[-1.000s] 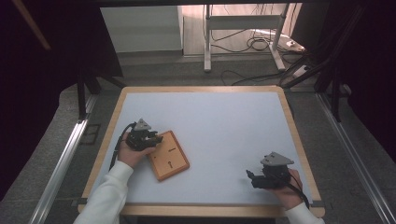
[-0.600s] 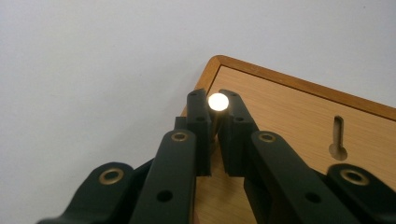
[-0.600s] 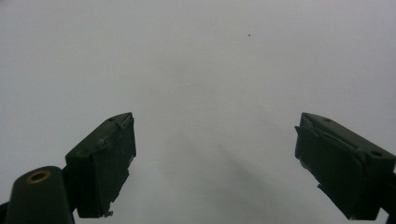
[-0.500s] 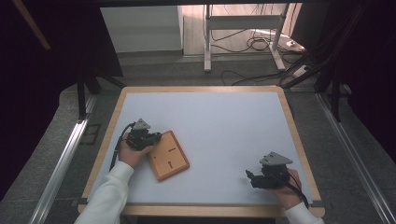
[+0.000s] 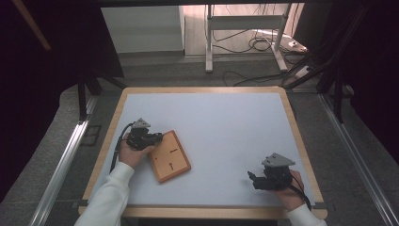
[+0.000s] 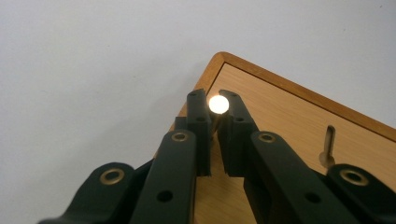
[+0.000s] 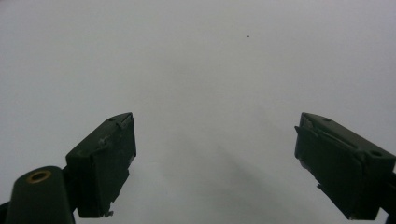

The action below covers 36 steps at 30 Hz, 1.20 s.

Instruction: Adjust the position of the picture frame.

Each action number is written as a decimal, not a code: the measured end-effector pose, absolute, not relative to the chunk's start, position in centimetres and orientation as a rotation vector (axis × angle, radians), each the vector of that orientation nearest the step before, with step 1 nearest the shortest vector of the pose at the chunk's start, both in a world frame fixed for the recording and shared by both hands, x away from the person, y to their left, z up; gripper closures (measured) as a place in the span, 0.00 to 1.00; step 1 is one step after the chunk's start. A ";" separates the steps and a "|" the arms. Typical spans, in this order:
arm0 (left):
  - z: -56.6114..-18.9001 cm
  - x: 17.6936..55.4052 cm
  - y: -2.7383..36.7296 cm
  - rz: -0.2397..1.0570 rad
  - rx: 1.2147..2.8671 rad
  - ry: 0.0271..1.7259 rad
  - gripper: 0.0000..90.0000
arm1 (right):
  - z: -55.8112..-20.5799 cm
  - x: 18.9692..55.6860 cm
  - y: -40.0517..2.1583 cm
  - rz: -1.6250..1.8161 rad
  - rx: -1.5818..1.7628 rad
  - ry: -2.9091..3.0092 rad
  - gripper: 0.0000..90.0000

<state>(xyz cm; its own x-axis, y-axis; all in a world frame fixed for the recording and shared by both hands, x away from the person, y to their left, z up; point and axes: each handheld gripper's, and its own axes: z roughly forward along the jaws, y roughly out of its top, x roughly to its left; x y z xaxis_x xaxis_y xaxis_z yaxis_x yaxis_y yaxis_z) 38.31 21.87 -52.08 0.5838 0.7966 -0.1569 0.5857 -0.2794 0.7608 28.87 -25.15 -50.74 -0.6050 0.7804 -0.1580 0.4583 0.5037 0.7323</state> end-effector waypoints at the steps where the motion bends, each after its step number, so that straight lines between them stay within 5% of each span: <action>1: -52.0 38.3 21.9 0.316 1.979 1.105 0.94 | -50.7 28.9 -25.2 0.905 1.013 2.275 0.14; 19: -49.8 36.8 20.4 0.248 1.976 1.062 0.94 | -50.8 28.9 -25.2 0.897 1.007 2.276 0.14; 36: -49.0 36.5 13.8 0.220 2.081 0.939 0.94 | -50.8 28.9 -25.2 0.901 1.006 2.279 0.14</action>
